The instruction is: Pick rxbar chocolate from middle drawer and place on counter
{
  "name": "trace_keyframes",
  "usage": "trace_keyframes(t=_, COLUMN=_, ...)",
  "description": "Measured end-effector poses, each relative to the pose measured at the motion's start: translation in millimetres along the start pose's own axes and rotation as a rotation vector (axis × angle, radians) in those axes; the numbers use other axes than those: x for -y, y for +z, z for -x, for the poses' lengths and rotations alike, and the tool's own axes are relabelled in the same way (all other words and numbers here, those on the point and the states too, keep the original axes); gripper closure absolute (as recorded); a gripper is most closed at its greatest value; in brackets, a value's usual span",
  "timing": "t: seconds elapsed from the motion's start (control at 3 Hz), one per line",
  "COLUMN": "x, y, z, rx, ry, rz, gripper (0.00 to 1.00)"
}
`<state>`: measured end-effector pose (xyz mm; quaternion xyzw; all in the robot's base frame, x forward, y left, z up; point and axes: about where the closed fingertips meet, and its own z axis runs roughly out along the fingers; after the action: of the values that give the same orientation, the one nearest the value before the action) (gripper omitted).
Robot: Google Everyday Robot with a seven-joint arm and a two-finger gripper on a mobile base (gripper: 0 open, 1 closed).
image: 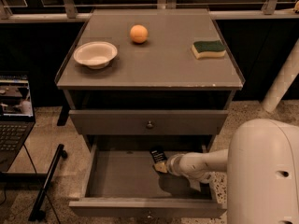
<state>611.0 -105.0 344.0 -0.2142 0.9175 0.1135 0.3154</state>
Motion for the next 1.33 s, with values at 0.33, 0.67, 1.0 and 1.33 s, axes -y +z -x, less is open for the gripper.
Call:
trace_keyframes(t=0.33, x=0.0, y=0.0, z=0.0, rx=0.0, ry=0.0, rz=0.0, gripper=0.87)
trace_keyframes(t=0.67, x=-0.5, y=-4.3, z=3.4, rx=0.0, ry=0.0, rz=0.0, gripper=1.0)
trace_keyframes(t=1.0, x=-12.5, y=-18.4, z=11.4, rx=-0.006, ry=-0.02, rz=0.057, gripper=1.0)
trace_keyframes(t=1.33, x=-12.6, y=-18.5, z=11.3, rx=-0.006, ry=-0.02, rz=0.057, gripper=1.0)
